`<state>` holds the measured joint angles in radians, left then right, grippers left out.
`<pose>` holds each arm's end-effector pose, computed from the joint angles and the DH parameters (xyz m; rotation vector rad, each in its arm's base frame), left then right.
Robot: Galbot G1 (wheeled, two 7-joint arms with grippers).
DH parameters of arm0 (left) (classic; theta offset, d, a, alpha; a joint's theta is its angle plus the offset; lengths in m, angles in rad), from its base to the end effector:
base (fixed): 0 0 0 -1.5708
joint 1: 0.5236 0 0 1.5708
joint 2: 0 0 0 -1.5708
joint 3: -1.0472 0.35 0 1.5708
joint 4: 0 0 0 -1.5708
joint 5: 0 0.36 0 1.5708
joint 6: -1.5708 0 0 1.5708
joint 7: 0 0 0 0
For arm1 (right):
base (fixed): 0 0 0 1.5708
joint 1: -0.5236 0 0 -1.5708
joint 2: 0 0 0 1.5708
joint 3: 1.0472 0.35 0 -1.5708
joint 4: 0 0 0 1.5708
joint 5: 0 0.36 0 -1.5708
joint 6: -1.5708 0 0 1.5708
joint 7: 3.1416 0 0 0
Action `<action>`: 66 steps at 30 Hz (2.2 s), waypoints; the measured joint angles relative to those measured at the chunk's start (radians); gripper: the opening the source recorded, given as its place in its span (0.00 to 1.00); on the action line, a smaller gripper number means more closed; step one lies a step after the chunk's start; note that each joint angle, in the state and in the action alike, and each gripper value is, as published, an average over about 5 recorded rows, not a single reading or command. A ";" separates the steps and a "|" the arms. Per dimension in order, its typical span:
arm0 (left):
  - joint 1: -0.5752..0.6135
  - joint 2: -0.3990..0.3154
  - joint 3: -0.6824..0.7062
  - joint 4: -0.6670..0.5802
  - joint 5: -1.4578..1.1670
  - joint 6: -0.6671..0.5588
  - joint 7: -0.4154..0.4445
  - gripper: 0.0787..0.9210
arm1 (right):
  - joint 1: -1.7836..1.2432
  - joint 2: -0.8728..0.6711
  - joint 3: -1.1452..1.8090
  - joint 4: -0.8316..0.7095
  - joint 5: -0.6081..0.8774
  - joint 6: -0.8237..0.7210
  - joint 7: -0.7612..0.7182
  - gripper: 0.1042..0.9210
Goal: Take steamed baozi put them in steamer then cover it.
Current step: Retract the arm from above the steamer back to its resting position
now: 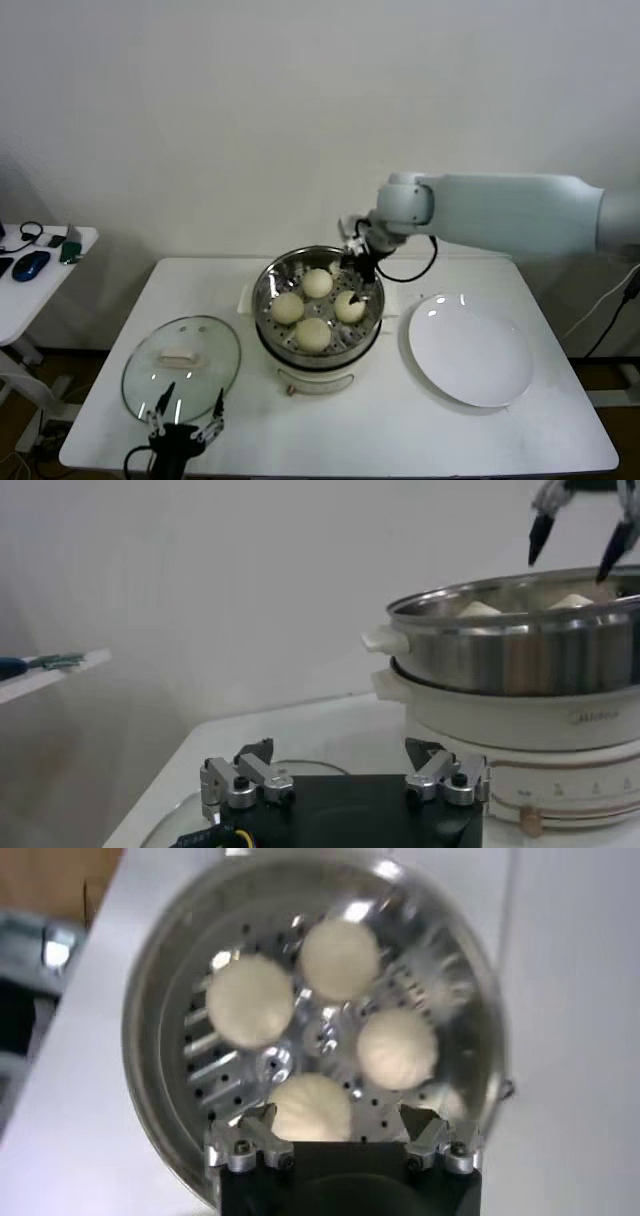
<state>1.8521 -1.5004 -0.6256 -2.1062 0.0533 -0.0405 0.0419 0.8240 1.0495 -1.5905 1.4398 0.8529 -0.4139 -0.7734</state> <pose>0.0955 0.0431 -0.3355 -0.0232 -2.9017 -0.2445 0.5288 0.0672 -0.0294 1.4627 -1.5437 1.3211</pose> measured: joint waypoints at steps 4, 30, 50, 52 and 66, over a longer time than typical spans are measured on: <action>-0.006 0.009 0.001 -0.010 -0.007 0.005 -0.003 0.88 | -0.001 -0.071 0.070 0.025 0.079 -0.015 0.053 0.88; -0.134 0.074 -0.010 0.040 0.010 -0.039 0.023 0.88 | -1.398 -0.407 1.587 0.210 -0.105 0.320 0.599 0.88; -0.129 0.136 -0.054 0.066 0.243 -0.161 -0.068 0.88 | -2.333 0.006 2.156 0.205 -0.253 0.818 0.590 0.88; -0.131 0.144 -0.059 0.075 0.327 -0.162 -0.108 0.88 | -2.361 0.033 2.169 0.206 -0.259 0.843 0.593 0.88; -0.195 0.197 -0.063 0.304 1.040 -0.080 -0.418 0.88 | -2.459 0.147 2.192 0.196 -0.313 0.926 0.612 0.88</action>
<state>1.6569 -1.3030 -0.6886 -1.8024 1.0928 -0.1200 -0.3763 -1.6352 1.1965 0.6011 1.6360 0.5397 0.5120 -0.1616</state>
